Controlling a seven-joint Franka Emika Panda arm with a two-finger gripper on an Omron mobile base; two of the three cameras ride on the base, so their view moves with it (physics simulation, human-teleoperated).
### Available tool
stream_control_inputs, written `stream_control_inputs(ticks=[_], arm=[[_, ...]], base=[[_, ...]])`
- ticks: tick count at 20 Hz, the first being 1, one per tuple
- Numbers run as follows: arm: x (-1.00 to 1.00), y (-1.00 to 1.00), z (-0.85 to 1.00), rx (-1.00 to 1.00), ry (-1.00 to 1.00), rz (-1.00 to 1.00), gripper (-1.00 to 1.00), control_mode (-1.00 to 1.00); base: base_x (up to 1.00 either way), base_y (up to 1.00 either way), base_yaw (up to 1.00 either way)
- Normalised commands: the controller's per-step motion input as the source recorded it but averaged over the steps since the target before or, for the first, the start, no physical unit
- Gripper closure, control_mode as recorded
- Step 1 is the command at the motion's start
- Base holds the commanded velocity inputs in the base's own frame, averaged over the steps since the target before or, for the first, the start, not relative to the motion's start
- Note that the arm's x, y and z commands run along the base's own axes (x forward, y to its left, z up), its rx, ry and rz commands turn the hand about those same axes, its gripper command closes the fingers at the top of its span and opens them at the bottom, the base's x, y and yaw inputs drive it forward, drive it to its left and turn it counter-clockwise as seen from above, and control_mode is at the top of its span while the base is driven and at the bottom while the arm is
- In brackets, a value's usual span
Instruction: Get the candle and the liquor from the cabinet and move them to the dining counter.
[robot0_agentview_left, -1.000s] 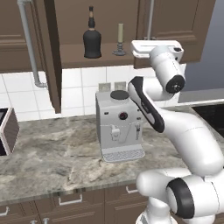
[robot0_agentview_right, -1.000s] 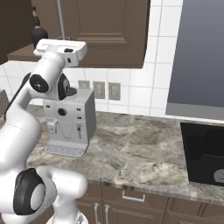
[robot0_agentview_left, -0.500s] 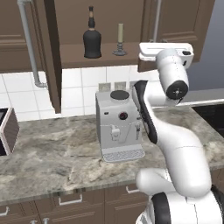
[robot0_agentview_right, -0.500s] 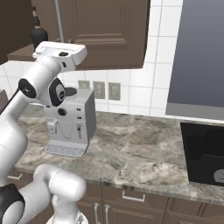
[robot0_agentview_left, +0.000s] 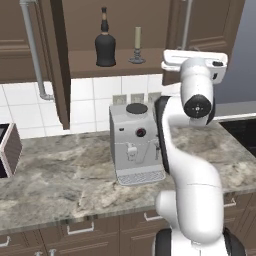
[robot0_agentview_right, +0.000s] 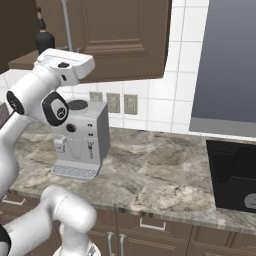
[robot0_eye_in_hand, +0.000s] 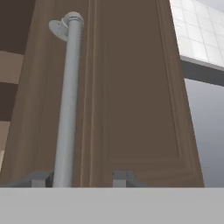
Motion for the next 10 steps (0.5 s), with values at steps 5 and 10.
stream_control_inputs(ticks=[5, 10], arm=[[-0.33, -0.8, 0.0, 0.0, 0.0, 0.0, 1.0, -1.0], [-0.33, -0.86, 0.0, 0.0, 0.0, 0.0, 1.0, -1.0]], base=[[0.0, 0.0, 0.0], [0.0, 0.0, 0.0]])
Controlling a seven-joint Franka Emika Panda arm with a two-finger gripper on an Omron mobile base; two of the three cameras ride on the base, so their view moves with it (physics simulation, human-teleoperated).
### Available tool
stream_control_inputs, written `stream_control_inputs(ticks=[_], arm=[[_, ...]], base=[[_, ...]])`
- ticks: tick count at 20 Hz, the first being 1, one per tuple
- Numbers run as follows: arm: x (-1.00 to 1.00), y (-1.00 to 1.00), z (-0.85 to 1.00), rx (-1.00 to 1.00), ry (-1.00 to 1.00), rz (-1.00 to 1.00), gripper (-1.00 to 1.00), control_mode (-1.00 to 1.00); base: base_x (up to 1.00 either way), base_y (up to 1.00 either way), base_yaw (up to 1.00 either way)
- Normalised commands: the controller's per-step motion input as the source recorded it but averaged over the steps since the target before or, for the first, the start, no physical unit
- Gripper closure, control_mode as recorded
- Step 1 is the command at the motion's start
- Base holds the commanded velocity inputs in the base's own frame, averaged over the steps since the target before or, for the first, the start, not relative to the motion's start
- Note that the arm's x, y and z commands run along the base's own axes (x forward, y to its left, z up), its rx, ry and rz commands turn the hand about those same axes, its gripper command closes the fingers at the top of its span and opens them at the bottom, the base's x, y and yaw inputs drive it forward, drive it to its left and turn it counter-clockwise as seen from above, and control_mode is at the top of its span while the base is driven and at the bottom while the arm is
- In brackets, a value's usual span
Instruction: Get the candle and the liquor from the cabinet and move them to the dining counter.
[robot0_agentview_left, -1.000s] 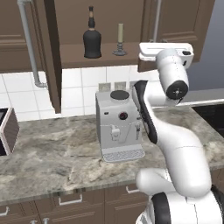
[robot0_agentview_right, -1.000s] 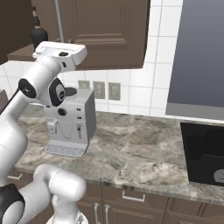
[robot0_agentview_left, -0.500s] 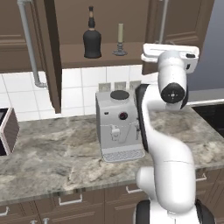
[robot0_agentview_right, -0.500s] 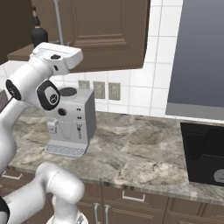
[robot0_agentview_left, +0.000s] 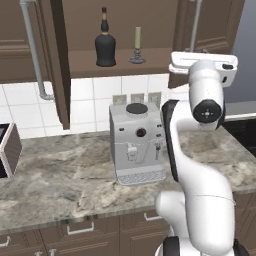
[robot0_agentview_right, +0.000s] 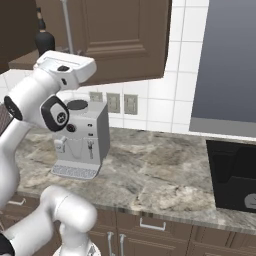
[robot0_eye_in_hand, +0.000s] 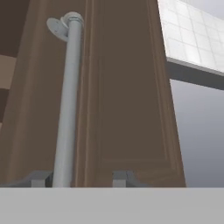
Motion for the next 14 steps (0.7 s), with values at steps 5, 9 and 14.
stream_control_inputs(ticks=[5, 9, 14], arm=[[-0.35, -0.86, 0.0, 0.0, 0.0, 0.0, 1.0, -1.0], [-0.41, -0.9, 0.0, 0.0, 0.0, 0.0, 1.0, -1.0], [-0.49, -0.94, 0.0, 0.01, 0.01, 0.0, 1.0, -1.0]], base=[[0.0, 0.0, 0.0], [0.0, 0.0, 0.0], [0.0, 0.0, 0.0]])
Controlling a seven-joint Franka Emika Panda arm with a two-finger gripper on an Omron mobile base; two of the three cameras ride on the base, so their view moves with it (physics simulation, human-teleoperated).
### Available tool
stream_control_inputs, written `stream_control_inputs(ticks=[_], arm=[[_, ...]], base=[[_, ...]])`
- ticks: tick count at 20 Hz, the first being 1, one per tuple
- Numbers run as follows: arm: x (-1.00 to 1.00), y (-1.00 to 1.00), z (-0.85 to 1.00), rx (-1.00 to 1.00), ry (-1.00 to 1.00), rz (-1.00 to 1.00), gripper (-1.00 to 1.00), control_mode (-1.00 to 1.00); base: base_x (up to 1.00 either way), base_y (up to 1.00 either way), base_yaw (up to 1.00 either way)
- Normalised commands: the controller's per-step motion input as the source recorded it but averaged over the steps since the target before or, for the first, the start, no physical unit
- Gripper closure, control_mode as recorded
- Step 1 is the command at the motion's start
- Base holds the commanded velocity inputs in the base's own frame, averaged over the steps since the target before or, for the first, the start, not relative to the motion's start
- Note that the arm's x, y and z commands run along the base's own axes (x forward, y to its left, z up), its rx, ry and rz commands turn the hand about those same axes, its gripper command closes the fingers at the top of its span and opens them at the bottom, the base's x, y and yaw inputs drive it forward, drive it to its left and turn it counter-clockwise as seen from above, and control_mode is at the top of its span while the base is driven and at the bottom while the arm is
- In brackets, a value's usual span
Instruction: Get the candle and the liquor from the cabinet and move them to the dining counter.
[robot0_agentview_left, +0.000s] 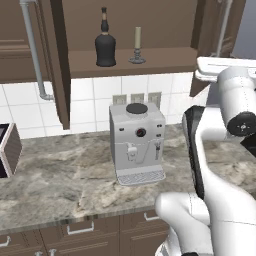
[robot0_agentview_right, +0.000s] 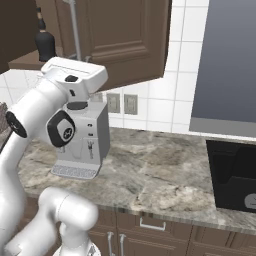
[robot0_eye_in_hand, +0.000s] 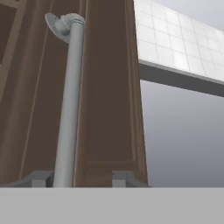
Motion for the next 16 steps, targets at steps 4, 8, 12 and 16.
stream_control_inputs(ticks=[4, 8, 12, 16], arm=[[-0.49, -0.93, 0.0, 0.02, 0.04, 0.0, 1.0, -1.0], [-0.43, -0.88, 0.0, 0.01, 0.07, -0.01, 1.0, -1.0], [-0.37, -0.82, 0.0, 0.0, 0.09, -0.02, 1.0, -1.0], [-0.12, -0.58, 0.0, 0.0, 0.08, 0.0, 1.0, -1.0]], base=[[0.0, 0.0, 0.0], [0.0, 0.0, 0.0], [0.0, 0.0, 0.0], [0.0, 0.0, 0.0]])
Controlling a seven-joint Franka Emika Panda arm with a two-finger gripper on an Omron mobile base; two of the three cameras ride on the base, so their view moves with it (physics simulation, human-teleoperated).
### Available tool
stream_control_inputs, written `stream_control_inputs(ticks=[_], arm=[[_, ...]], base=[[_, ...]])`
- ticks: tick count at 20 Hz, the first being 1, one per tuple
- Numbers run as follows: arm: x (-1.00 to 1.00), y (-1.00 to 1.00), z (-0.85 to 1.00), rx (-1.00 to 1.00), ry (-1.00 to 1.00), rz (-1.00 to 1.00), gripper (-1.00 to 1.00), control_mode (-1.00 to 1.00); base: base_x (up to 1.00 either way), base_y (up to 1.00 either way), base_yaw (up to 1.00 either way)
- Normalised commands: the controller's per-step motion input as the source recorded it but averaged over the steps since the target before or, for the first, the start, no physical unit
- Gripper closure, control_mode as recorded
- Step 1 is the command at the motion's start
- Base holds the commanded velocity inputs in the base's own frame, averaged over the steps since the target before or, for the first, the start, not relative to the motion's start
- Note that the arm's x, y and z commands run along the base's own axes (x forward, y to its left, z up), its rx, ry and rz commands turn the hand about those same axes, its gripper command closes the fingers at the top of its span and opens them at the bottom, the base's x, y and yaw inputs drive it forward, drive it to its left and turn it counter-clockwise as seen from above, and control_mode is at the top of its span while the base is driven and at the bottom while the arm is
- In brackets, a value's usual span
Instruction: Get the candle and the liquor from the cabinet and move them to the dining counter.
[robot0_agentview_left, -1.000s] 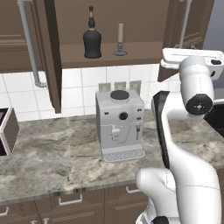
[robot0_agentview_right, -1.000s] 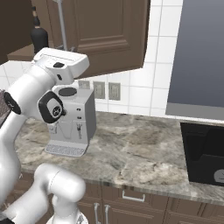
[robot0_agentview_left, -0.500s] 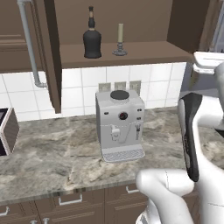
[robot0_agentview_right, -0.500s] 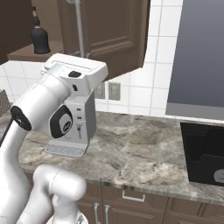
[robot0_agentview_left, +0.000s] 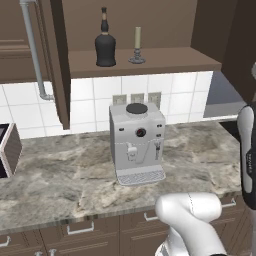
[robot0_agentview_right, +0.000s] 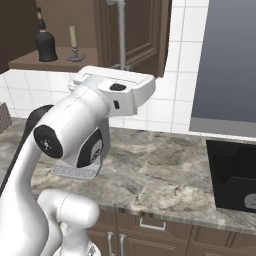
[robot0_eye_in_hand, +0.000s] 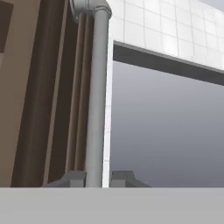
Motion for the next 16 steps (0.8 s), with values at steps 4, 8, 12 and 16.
stream_control_inputs(ticks=[4, 8, 12, 16], arm=[[0.0, -0.12, 0.0, 0.0, 0.1, 0.0, 1.0, -1.0], [0.0, -0.04, 0.0, 0.0, 0.11, 0.0, 1.0, -1.0], [0.03, -0.15, 0.0, 0.0, 0.03, 0.0, 1.0, -1.0], [0.04, -0.13, 0.0, 0.0, 0.0, 0.0, -1.0, -1.0]], base=[[0.0, 0.0, 0.0], [0.0, 0.0, 0.0], [0.0, 0.0, 0.0], [0.0, 0.0, 0.0]])
